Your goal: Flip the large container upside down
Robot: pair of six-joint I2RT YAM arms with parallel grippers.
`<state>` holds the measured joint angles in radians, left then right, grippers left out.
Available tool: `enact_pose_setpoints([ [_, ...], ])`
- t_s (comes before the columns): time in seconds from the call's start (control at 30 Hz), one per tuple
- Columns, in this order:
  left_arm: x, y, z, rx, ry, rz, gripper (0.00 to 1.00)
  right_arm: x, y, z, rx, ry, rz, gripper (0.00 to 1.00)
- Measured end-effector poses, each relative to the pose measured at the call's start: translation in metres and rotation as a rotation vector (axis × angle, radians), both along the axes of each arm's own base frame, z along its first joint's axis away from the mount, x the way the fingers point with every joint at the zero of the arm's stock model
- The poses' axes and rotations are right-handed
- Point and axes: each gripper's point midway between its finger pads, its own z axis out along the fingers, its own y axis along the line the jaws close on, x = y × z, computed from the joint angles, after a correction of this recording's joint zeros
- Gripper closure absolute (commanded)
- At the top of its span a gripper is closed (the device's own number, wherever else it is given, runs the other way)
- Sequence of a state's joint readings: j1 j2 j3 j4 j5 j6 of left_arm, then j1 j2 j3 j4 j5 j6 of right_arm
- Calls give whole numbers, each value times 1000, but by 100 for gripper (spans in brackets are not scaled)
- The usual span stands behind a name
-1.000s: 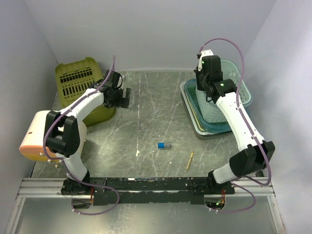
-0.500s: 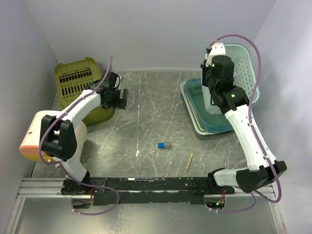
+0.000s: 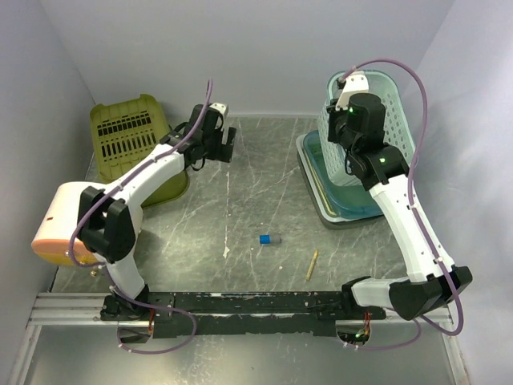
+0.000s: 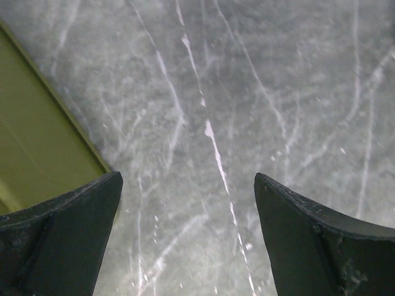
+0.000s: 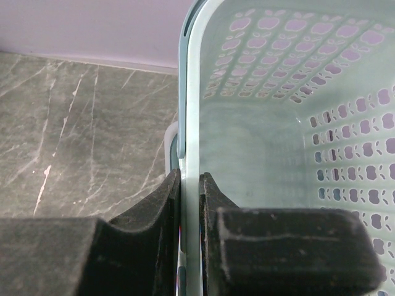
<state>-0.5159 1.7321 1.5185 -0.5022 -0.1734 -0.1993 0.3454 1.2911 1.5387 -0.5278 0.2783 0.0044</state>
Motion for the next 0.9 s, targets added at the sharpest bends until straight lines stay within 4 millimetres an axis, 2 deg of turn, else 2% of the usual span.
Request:
enact_pose_setpoints([
  [0.1, 21, 6, -5, 33, -24, 46, 0, 0, 1, -5, -1, 11, 2, 100],
  [0.23, 51, 14, -24, 54, -8, 102, 0, 0, 1, -9, 0, 20, 4, 100],
  [0.3, 59, 24, -38, 66, 14, 131, 1, 0, 2, -10, 2, 21, 8, 100],
  [0.4, 60, 39, -55, 90, 55, 170, 1, 0, 3, -10, 4, 22, 13, 100],
  [0.57, 45, 66, -74, 127, 100, 230, 1, 0, 3, -12, 3, 25, 15, 100],
  [0.67, 19, 81, -85, 154, 138, 259, 0, 0, 4, -14, 1, 31, 16, 100],
  [0.83, -24, 108, -90, 169, 173, 317, 1, 1, 4, -18, -1, 36, 15, 100],
  [0.9, -30, 114, -87, 163, 173, 334, 2, 1, 4, -19, -2, 38, 16, 100],
])
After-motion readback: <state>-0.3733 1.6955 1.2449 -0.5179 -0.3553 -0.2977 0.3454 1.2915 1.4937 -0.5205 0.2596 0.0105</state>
